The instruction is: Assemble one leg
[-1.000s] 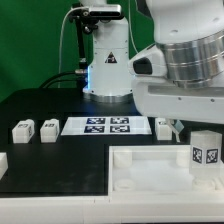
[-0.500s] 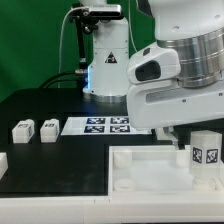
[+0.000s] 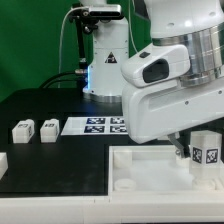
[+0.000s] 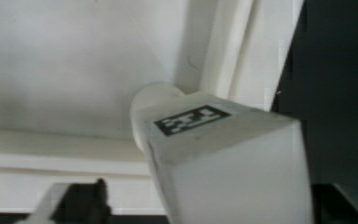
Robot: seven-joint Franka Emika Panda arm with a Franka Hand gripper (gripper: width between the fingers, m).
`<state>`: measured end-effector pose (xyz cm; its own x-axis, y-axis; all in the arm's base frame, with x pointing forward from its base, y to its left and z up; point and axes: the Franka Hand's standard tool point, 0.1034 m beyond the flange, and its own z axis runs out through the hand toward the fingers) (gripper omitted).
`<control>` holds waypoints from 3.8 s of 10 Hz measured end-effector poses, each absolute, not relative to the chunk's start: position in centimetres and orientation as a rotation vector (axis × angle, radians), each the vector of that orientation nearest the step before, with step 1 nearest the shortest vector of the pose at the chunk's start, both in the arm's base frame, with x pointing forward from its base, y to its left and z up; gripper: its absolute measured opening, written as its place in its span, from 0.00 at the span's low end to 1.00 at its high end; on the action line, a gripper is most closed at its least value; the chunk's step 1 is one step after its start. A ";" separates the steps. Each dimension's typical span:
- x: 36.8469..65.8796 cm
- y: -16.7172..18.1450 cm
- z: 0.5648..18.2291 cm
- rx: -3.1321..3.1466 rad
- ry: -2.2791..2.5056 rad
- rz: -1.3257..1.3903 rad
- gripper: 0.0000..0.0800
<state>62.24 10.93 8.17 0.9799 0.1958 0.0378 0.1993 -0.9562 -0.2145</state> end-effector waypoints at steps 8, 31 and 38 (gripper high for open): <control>62.6 10.5 7.9 -2.749 0.993 0.114 0.37; 62.1 11.4 7.3 -2.939 0.267 0.058 0.47; 62.2 12.5 7.1 -2.417 1.641 0.172 0.37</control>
Offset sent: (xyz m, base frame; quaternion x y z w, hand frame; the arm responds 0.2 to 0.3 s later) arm 0.0000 0.0000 0.0000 0.0000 0.0000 0.1790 0.9838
